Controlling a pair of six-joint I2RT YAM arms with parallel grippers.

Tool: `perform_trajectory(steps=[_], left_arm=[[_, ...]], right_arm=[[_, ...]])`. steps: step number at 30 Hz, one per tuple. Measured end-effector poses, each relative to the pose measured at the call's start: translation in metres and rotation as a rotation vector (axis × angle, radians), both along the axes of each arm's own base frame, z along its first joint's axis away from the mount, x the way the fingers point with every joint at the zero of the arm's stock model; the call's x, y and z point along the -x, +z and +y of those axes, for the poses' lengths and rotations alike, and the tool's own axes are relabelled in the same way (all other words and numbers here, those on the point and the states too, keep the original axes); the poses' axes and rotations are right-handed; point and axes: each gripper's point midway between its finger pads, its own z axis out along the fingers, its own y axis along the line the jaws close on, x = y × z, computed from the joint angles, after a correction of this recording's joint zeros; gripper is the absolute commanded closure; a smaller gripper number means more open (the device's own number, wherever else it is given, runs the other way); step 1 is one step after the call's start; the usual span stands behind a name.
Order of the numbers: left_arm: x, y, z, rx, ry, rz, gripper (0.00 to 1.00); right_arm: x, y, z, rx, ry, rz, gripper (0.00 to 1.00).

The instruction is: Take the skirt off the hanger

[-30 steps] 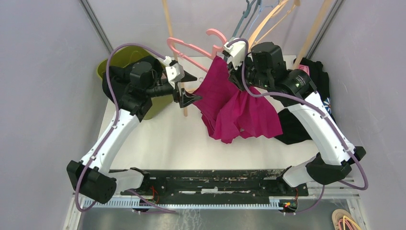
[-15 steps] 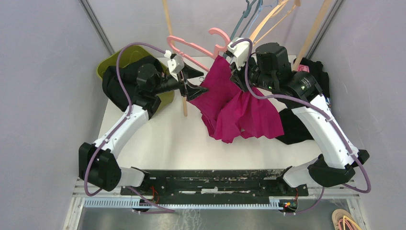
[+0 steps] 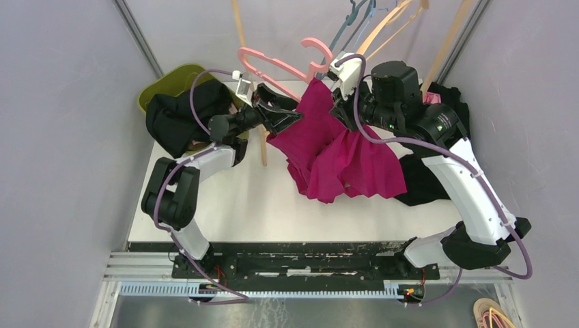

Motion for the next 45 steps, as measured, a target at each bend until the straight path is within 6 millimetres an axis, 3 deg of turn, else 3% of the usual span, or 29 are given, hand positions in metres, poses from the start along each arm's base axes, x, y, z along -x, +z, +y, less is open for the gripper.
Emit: perform_trajectory(steps=[3,5,10,18,30,32,35,38,41,45], left_arm=[[0.007,0.007,-0.006,0.026,-0.049,0.022,0.30],[0.015,0.022,-0.010,0.048,-0.076,-0.006,0.30],[0.026,0.043,-0.016,0.074,-0.120,-0.025,0.30],[0.042,0.051,-0.030,0.105,-0.172,0.000,0.28],[0.032,0.085,-0.046,0.183,-0.216,-0.012,0.31],[0.029,0.093,-0.051,0.196,-0.232,-0.021,0.40],[0.028,0.101,-0.054,0.211,-0.250,-0.025,0.61],[0.030,0.105,-0.054,0.218,-0.263,-0.018,0.95],[0.035,0.114,-0.052,0.247,-0.288,-0.003,0.97],[0.043,0.120,-0.053,0.245,-0.307,-0.028,0.97]], right_arm=[[0.002,-0.001,0.001,-0.005,0.005,0.010,0.99],[0.003,0.000,0.001,-0.015,0.005,0.013,0.99],[0.009,0.016,-0.001,-0.057,0.011,-0.020,0.99],[0.013,0.022,0.003,-0.095,0.031,-0.020,0.99],[0.012,0.040,0.014,-0.151,0.055,-0.072,0.99],[0.012,0.043,0.015,-0.162,0.057,-0.084,0.99],[0.013,0.049,0.017,-0.177,0.064,-0.099,0.99],[0.017,0.055,0.016,-0.190,0.071,-0.117,0.99],[0.014,0.068,0.009,-0.210,0.041,-0.165,0.99],[0.013,0.071,0.005,-0.213,0.024,-0.176,0.99]])
